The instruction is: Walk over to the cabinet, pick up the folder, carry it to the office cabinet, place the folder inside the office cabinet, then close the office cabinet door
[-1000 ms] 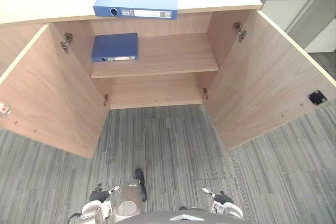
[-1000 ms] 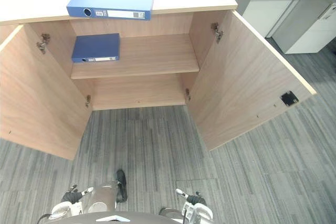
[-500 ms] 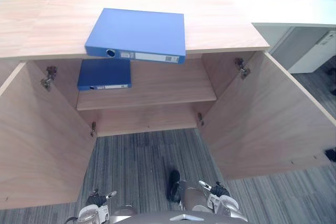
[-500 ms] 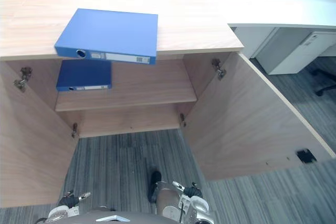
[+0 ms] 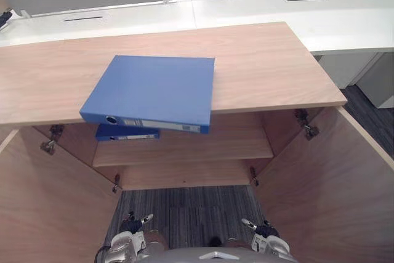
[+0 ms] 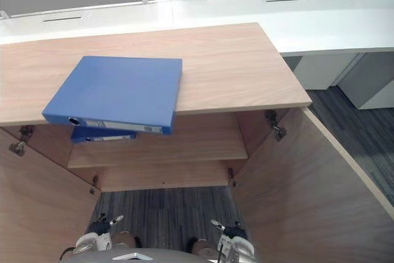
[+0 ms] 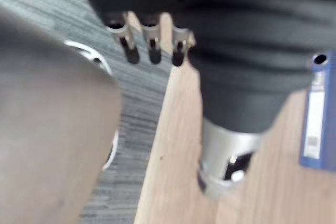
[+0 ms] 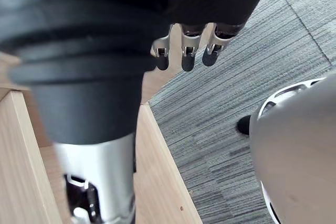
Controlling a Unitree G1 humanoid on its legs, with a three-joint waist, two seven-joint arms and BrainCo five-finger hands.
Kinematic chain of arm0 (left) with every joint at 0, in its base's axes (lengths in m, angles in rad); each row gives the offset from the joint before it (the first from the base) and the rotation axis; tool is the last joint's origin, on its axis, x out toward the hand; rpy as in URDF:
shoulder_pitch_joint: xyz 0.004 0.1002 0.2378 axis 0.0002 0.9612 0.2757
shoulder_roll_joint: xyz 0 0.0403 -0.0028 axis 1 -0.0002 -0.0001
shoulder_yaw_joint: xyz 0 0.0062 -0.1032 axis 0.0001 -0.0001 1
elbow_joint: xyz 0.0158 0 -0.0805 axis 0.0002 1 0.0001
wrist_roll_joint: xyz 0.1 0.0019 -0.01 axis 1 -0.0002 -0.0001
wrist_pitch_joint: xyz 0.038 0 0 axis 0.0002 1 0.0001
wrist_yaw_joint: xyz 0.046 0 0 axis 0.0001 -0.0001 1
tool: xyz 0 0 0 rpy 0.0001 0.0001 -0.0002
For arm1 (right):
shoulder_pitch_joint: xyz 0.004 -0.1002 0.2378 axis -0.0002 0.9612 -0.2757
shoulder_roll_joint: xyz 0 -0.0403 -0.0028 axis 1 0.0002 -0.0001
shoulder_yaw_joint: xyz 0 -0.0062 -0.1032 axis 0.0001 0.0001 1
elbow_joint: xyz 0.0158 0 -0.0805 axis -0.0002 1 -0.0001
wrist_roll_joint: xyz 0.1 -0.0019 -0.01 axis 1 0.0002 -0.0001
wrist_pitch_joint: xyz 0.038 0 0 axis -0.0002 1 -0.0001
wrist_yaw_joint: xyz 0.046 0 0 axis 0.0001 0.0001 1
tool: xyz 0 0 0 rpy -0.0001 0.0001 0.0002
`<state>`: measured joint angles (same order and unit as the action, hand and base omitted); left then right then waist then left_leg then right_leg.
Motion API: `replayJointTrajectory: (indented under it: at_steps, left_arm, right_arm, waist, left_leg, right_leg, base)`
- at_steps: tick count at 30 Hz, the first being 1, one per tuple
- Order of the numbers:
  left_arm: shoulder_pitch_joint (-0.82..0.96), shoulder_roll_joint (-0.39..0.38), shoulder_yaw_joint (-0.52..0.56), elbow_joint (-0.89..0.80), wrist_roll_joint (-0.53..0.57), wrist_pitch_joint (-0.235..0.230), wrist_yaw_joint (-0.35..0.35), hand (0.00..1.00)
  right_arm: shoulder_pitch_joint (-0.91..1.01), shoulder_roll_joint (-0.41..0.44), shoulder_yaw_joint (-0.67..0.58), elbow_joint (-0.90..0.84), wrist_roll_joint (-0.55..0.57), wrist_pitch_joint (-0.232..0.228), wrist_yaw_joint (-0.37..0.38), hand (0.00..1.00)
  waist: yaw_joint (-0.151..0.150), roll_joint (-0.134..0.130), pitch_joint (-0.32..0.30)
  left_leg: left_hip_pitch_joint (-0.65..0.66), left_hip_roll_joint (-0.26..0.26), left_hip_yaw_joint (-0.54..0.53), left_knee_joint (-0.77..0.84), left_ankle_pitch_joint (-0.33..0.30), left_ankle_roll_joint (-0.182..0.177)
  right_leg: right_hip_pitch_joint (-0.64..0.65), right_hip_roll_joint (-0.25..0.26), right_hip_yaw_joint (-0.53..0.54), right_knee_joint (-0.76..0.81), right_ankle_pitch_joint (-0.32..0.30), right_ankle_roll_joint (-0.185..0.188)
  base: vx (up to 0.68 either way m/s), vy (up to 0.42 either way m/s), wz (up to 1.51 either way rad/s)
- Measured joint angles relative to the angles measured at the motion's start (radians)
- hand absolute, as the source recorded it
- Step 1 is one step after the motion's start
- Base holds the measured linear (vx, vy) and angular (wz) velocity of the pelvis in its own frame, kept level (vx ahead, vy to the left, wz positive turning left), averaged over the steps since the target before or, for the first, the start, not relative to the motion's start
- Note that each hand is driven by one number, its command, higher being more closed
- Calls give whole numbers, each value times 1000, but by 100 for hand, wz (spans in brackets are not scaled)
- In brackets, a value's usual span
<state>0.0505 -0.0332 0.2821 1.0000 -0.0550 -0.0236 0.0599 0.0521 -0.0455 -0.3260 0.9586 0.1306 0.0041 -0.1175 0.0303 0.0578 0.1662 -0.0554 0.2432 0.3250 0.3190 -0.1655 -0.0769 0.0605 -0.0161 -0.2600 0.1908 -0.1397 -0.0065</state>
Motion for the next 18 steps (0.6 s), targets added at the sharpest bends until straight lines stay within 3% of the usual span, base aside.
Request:
replayJointTrajectory:
  at_steps: [1,3,6,11,18]
  left_arm:
    - [0,-4,2,2,-1,0,0,0]
    - [2,26,0,7,-1,0,0,0]
    - [1,56,-2,33,0,1,0,0]
    - [4,64,-33,43,0,1,0,0]
    - [11,68,-88,41,0,-1,6,0]
  right_arm:
    - [0,1,-2,2,0,-1,0,0]
    - [21,32,-2,2,0,0,0,0]
    - [21,53,-1,30,0,-1,0,0]
    - [14,44,4,45,-3,-1,1,0]
    - [-7,14,10,81,-13,-8,0,0]
  waist:
    - [1,0,0]
    - [-4,-51,-27]
    - [-2,-90,-42]
    - [-5,-92,-47]
    - [-14,-59,-39]
  left_leg:
    - [4,-6,-2,-24,51,9]
    - [49,-60,11,-94,63,17]
    - [94,-113,40,-184,90,32]
    - [149,-165,30,-293,135,43]
    - [179,-186,-25,-397,199,57]
  right_leg:
    - [7,1,9,-4,-2,11]
    - [26,-36,34,-56,15,44]
    - [41,-67,56,-96,30,68]
    - [61,-86,57,-129,41,83]
    - [63,-82,34,-134,51,81]
  base:
    - [218,172,-37]
    - [176,157,-16]
    - [115,133,-14]
    - [24,64,5]
    - [-58,-6,11]
